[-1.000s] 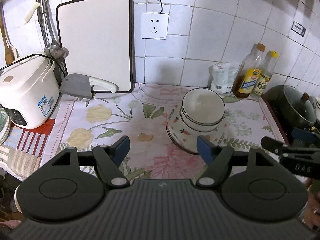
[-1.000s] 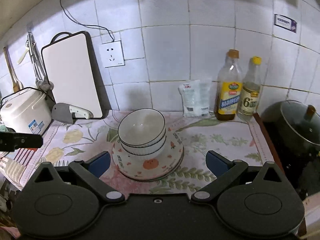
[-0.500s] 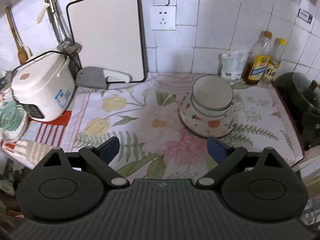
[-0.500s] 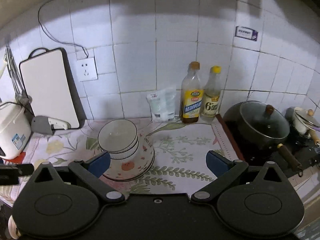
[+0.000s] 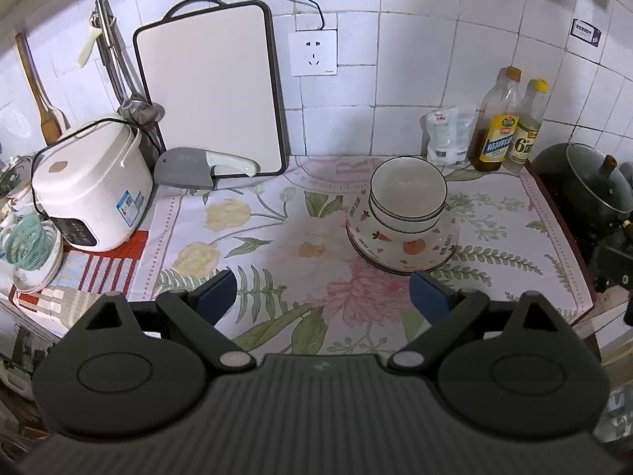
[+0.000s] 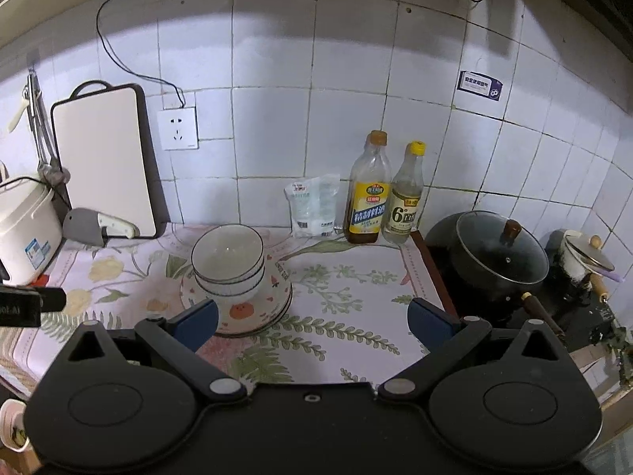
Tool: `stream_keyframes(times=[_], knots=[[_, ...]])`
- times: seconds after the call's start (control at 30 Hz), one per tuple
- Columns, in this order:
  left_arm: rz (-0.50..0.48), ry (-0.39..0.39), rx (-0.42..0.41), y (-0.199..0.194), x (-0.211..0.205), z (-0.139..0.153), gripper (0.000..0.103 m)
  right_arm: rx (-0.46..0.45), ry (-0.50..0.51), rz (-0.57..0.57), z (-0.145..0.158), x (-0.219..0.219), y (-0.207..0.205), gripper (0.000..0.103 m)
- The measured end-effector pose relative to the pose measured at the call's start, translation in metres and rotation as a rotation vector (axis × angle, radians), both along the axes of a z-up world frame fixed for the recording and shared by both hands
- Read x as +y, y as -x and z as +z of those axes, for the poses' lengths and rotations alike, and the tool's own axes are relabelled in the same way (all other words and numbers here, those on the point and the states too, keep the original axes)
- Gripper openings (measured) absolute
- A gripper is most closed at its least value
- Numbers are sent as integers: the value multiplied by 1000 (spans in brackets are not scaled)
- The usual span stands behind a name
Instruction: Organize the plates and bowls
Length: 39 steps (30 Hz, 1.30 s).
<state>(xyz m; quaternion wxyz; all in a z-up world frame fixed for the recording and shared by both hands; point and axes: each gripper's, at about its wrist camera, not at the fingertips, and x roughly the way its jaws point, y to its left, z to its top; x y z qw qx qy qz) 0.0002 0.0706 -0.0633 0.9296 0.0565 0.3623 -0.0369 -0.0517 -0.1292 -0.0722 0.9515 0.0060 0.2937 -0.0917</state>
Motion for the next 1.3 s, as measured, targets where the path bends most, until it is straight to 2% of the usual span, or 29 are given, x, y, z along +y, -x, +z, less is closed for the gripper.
stream_keyframes(times=[0.33,0.8,1.2,1.3], knots=[[-23,-34,-13,8,-8,7,95,4,25,11,15,11,8,103],[-4,-14,13,13,0,4,95,33,11,5,9,12,7,103],[5,16,-14,24,4,6,95,43,-17,5,0,7,6,103],[11,1,-28,27,3,7,95,49,-32,1,-3,5,6,103]])
